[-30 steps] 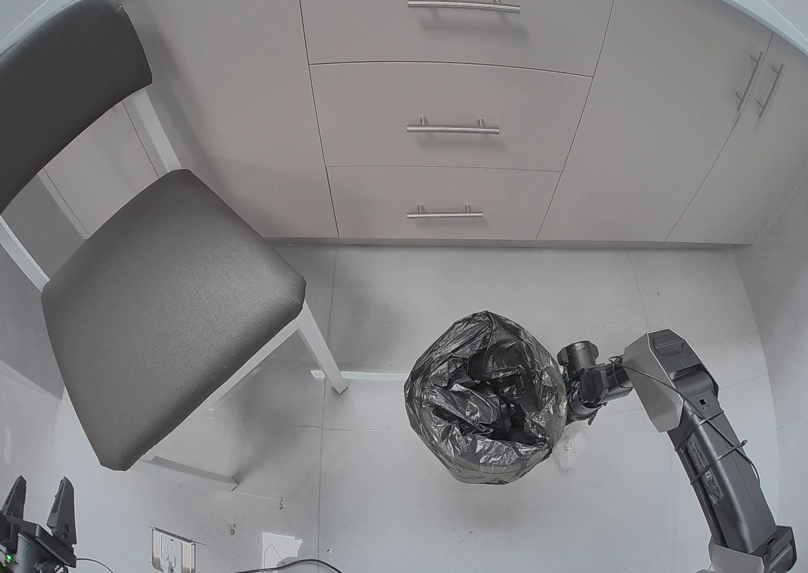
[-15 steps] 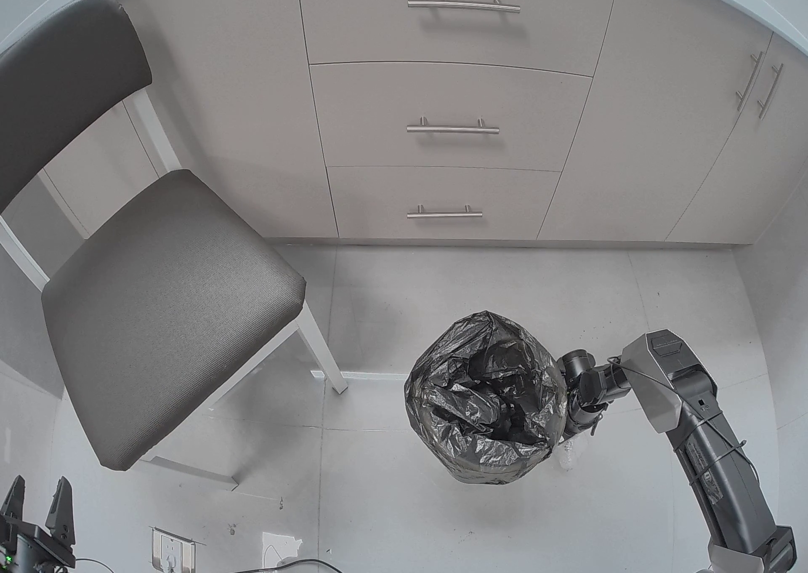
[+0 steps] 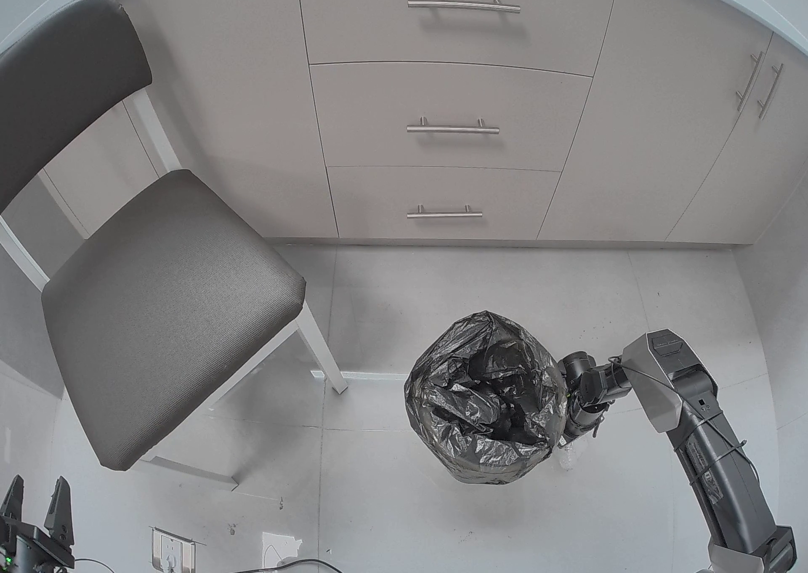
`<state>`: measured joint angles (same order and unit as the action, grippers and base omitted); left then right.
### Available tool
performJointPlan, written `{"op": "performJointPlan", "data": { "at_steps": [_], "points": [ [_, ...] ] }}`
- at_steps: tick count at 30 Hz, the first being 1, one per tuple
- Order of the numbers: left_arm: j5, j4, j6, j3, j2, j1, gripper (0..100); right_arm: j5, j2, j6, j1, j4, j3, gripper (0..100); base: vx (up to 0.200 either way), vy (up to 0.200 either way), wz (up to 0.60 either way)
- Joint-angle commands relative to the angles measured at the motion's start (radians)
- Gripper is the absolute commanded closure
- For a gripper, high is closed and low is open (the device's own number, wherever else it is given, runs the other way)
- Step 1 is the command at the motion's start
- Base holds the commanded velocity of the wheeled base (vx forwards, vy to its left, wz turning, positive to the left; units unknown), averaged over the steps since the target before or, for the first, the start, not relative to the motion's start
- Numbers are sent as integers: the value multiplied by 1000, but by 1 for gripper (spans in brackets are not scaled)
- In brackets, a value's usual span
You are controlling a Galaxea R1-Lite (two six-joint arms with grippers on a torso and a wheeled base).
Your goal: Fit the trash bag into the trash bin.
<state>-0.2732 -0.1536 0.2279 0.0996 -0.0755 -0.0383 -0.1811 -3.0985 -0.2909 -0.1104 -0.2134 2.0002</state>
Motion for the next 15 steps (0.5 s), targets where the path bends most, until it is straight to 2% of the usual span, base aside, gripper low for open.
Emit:
{"op": "performJointPlan", "data": {
  "at_steps": [1,15],
  "points": [
    [0,0,1,2,-3,0,0,-1,-1,-5,0,-47,0,0,0,0,0],
    [0,0,1,0,-1,0,0,-3,-1,-24,-2,-98,0,0,0,0,0]
  ]
}}
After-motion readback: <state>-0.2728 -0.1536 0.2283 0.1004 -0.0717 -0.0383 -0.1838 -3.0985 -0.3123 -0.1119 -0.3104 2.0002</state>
